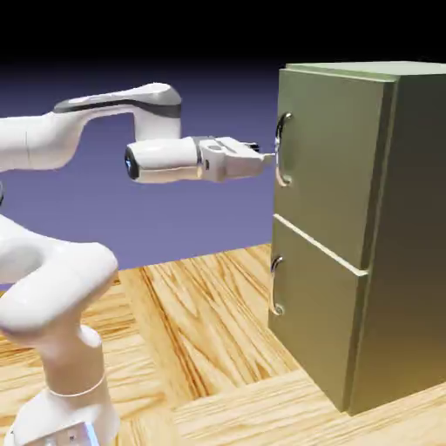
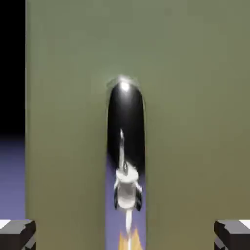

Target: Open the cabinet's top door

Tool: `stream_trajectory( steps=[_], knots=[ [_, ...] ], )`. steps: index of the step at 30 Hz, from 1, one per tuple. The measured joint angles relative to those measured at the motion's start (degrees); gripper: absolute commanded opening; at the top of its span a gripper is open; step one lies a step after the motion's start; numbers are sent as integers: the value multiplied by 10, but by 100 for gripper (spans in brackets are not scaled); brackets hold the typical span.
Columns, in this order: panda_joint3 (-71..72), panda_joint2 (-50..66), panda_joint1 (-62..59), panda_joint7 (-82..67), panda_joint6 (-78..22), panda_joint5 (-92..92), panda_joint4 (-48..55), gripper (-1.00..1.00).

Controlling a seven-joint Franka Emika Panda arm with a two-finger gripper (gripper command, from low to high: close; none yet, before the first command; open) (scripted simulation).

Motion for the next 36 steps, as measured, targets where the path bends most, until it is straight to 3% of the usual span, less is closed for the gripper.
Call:
stream_trajectory(
  steps=[1, 2, 19, 36],
  knots=[
    [10, 7, -23, -2, -9, 6, 13, 0],
    [10, 7, -23, -2, -9, 6, 14, -100],
    [-284, -60, 233, 12, -242, -250, -229, -100],
    [-637, -99, 248, 31, -503, -626, -296, -100]
  ],
)
